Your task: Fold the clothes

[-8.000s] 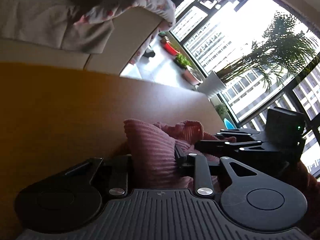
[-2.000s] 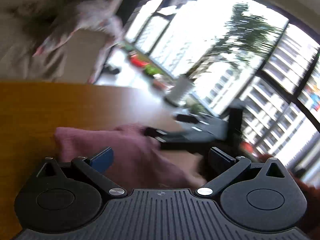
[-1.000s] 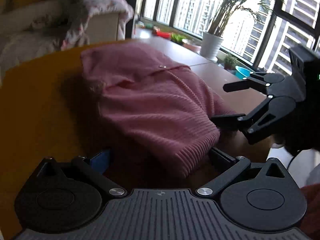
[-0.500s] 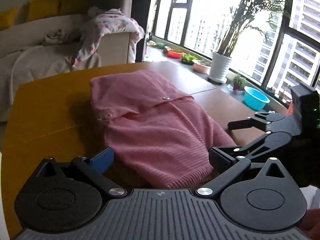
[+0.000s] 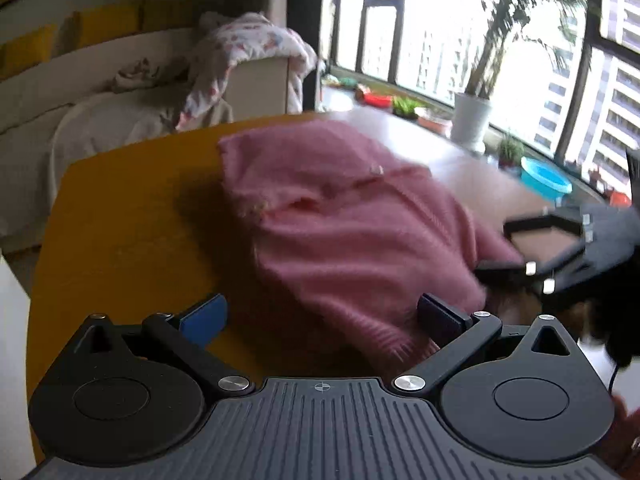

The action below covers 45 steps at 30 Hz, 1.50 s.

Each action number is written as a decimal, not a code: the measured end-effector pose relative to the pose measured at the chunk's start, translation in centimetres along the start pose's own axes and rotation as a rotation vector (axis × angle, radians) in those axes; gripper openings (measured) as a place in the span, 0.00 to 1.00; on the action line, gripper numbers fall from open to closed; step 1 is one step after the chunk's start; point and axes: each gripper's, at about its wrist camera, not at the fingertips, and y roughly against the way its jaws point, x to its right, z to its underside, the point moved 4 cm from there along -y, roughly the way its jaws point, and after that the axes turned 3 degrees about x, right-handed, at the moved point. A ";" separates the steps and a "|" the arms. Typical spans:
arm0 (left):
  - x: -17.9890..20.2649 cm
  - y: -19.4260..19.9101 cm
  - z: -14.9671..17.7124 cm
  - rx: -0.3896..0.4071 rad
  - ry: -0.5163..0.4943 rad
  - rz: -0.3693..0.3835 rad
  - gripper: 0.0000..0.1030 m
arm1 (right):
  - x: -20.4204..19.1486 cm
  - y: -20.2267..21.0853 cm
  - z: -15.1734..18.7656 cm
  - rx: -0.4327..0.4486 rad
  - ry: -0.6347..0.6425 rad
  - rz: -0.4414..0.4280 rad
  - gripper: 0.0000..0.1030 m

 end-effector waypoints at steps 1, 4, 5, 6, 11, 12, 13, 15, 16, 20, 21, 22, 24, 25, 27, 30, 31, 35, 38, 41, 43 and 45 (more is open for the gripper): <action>0.5 0.0 0.3 -0.011 -0.030 0.007 1.00 | 0.0 0.0 -0.1 -0.006 0.001 -0.002 1.00; 1.8 -0.2 1.3 -0.043 -0.110 0.038 1.00 | 0.1 0.1 -0.5 -0.040 0.021 -0.018 1.00; 2.0 -0.1 1.5 -0.046 -0.122 0.051 1.00 | 0.1 0.2 -0.7 -0.055 0.031 -0.026 1.00; 2.1 0.0 1.6 -0.049 -0.125 0.060 1.00 | 0.2 0.3 -1.0 -0.069 0.041 -0.034 1.00; 0.3 1.5 1.0 -0.019 -0.074 0.053 1.00 | -0.9 3.3 -2.7 0.058 0.155 0.003 1.00; -0.3 1.9 0.8 -0.008 -0.051 0.051 1.00 | -1.2 3.8 -3.0 0.091 0.172 0.006 1.00; -0.7 2.3 0.6 0.003 -0.031 0.045 1.00 | -1.6 4.1 -3.1 0.111 0.189 0.006 1.00; -1.5 2.9 0.2 0.025 0.013 0.035 1.00 | -2.4 4.1 -3.3 0.129 0.216 -0.008 0.94; -1.8 3.2 0.0 0.035 0.035 0.038 1.00 | -2.8 3.9 -3.2 0.124 0.225 -0.023 0.86; -1.8 4.3 -1.3 0.116 0.113 0.105 1.00 | -4.1 1.6 -1.4 0.014 0.291 -0.053 0.73; -1.7 4.6 -1.8 0.140 0.123 0.128 1.00 | -4.2 1.6 -0.9 0.017 0.313 -0.047 0.73; -1.5 4.8 -2.1 0.151 0.118 0.139 1.00 | -4.3 1.9 -0.7 0.026 0.333 -0.047 0.73; -1.0 4.8 -2.3 0.152 0.086 0.141 1.00 | -4.6 3.1 -0.7 0.056 0.377 -0.064 0.72; -0.8 4.8 -2.2 0.143 0.064 0.132 1.00 | -4.8 3.8 -0.8 0.081 0.405 -0.073 0.71; -1.2 4.3 -1.8 0.125 0.070 0.114 1.00 | -6.0 5.0 -1.0 0.122 0.491 -0.086 0.64; -2.3 3.8 -1.2 0.107 0.141 0.079 1.00 | -8.5 4.7 -0.8 0.115 0.612 -0.144 0.61; -2.8 3.7 -1.0 0.106 0.171 0.067 1.00 | -9.4 4.2 -0.4 0.111 0.658 -0.153 0.61; -4.3 4.9 -0.5 0.128 0.241 0.034 1.00 | -12.0 2.0 0.6 0.114 0.773 -0.168 0.58; -5.4 5.9 -0.1 0.146 0.291 0.011 1.00 | -11.1 0.9 -1.1 0.116 0.593 -0.215 0.50; -6.5 6.6 0.4 0.152 0.339 -0.005 1.00 | -9.3 0.6 -2.7 0.119 0.416 -0.240 0.49; -7.1 6.6 0.8 0.145 0.381 -0.006 1.00 | -9.0 0.0 -2.4 0.121 0.431 -0.209 0.50; -7.6 6.4 1.1 0.142 0.424 -0.003 1.00 | -9.5 -0.7 -1.5 0.122 0.517 -0.175 0.50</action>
